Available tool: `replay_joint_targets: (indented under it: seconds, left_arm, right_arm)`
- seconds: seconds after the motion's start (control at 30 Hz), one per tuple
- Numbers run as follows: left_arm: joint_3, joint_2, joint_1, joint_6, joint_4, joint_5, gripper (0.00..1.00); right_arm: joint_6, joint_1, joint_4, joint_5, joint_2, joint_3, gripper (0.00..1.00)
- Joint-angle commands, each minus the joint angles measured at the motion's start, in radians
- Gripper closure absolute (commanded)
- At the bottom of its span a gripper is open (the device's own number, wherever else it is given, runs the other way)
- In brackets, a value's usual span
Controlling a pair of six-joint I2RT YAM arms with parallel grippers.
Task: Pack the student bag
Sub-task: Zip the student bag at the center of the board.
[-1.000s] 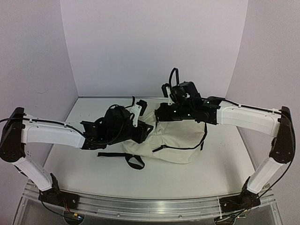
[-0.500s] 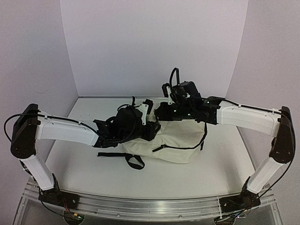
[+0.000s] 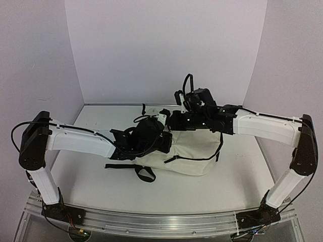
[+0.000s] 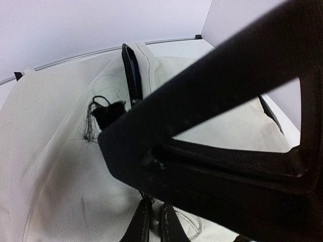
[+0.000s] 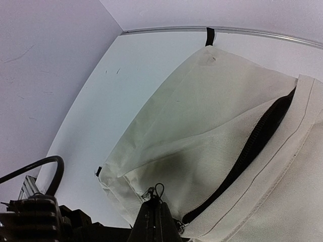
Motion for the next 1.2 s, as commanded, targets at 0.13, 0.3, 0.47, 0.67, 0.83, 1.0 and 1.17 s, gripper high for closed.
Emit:
replay_joint_targets:
  seconds: [0.13, 0.3, 0.47, 0.67, 0.83, 1.0, 1.17]
  left_arm:
    - [0.028, 0.011, -0.032, -0.002, -0.048, -0.039, 1.00]
    - [-0.015, -0.030, -0.047, -0.017, -0.086, 0.009, 1.00]
    - [-0.097, -0.096, -0.047, -0.026, -0.089, 0.078, 1.00]
    - [-0.143, -0.122, -0.045, -0.039, -0.152, 0.106, 1.00]
    - [-0.169, -0.130, -0.047, -0.039, -0.162, 0.136, 0.99]
    - [-0.182, -0.123, -0.047, -0.041, -0.168, 0.131, 1.00]
    - [-0.197, -0.139, -0.046, -0.047, -0.173, 0.137, 1.00]
  right_arm:
    - [0.004, -0.002, 0.180, 0.087, -0.024, 0.026, 1.00]
    - [-0.015, -0.011, 0.180, 0.267, -0.031, 0.043, 1.00]
    - [0.001, -0.052, 0.180, 0.311, -0.011, 0.072, 1.00]
    - [0.017, -0.070, 0.206, 0.334, 0.003, 0.078, 1.00]
    - [0.034, -0.075, 0.246, 0.321, -0.010, 0.067, 1.00]
    - [0.031, -0.075, 0.277, 0.294, -0.032, 0.060, 1.00]
    - [0.014, -0.082, 0.276, 0.296, -0.009, 0.068, 1.00]
